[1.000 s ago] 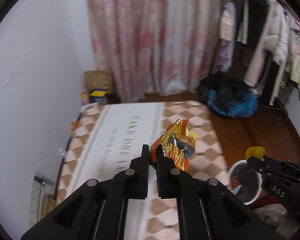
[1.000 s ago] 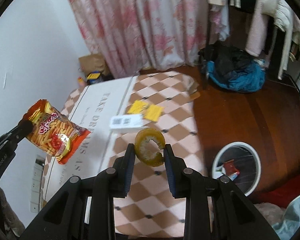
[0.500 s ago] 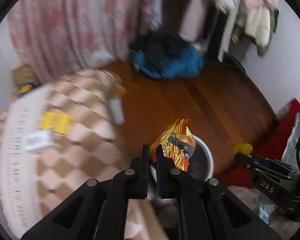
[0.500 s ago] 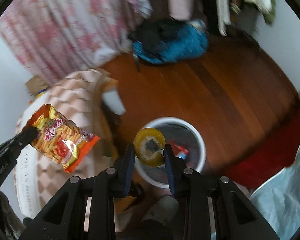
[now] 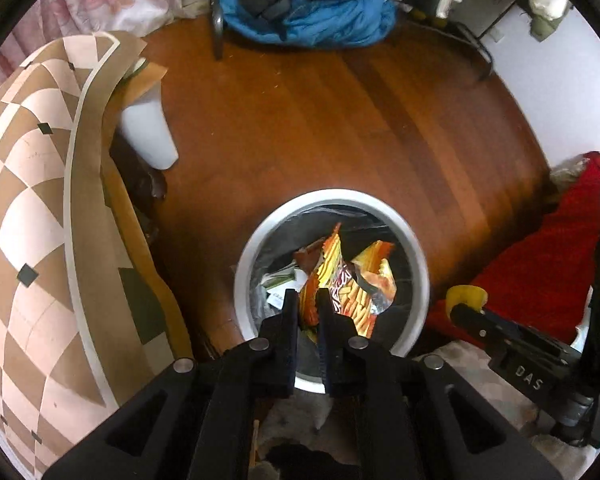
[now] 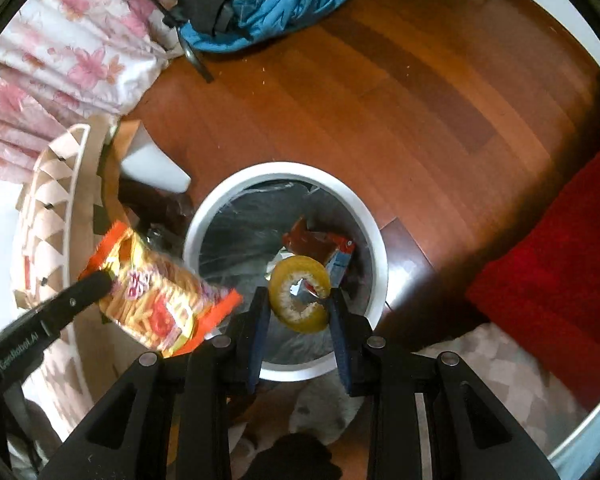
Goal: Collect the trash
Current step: 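Open both tools to drop the snack bag and peel into the bin, then grasp the white box with left tool while right tool grasps yellow HAOMAO pack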
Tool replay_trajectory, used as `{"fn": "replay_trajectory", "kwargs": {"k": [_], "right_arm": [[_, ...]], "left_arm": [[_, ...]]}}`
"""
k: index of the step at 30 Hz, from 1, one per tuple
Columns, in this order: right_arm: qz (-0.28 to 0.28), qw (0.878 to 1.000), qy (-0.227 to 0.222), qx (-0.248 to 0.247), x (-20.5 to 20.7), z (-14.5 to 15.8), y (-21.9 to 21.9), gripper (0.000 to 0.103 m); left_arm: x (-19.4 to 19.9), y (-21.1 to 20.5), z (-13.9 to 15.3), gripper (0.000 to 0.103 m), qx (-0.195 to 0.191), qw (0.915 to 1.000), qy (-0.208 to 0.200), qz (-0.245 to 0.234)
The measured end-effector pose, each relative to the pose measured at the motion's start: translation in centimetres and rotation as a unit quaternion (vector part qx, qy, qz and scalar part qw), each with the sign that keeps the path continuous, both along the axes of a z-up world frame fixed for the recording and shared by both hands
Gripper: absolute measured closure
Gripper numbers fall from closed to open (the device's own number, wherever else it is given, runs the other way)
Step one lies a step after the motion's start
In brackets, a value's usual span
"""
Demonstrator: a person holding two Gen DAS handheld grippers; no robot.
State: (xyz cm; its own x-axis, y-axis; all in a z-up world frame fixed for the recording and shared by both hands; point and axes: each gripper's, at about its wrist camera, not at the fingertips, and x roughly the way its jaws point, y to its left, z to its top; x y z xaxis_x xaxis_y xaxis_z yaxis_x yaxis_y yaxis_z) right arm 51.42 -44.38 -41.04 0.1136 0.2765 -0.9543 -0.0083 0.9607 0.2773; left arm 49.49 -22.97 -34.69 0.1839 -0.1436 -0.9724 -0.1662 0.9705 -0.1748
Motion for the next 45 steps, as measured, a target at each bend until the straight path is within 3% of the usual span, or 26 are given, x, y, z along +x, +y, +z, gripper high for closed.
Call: {"fn": "replay_trajectory", "kwargs": {"k": [2,3,4,7,9,12,22,31,45], "right_arm": [[0.005,1.000,0.007,0.002,0.5,-1.0,0.4,0.070],[0.007,1.000,0.012,0.005,0.6,-1.4,0.6,0.070],[0.008,1.000,0.018,0.009,0.8,-1.9,0.7,0.068],[0.007,1.000,0.024,0.011,1.1,-2.7,1.1,0.045],[0.004,1.000,0.027,0.012,1.0,-3.0,1.1,0.018],[0.010,0.999,0.034,-0.006,0.5,-2.9,1.2,0.001],[0.040,0.992,0.026,-0.118,-1.1,-1.8,2.3,0.000],[0.031,0.992,0.000,-0.126,-2.8,2.8,1.6,0.000],[0.013,0.992,-0.073,-0.101,-7.1,14.8,1.5,0.000]], "left_arm": [[0.0,0.1,-0.5,0.050,-0.002,1.0000,0.004,0.006],[-0.1,0.2,-0.6,0.015,-0.001,0.9999,0.006,0.009],[-0.2,0.1,-0.7,0.008,0.001,0.9999,0.005,0.012],[-0.8,0.3,-0.7,0.008,0.014,0.9998,0.009,0.015],[-1.1,0.5,-0.9,0.008,0.017,0.9997,0.010,0.016],[-1.4,0.8,-0.7,0.008,0.016,0.9997,0.008,0.019],[-2.5,0.3,1.0,0.008,0.063,0.9979,-0.013,0.003],[-4.6,0.3,5.4,0.007,0.087,0.9946,-0.055,-0.001],[-9.6,1.9,14.6,0.007,0.090,0.9855,-0.143,0.009]]}}
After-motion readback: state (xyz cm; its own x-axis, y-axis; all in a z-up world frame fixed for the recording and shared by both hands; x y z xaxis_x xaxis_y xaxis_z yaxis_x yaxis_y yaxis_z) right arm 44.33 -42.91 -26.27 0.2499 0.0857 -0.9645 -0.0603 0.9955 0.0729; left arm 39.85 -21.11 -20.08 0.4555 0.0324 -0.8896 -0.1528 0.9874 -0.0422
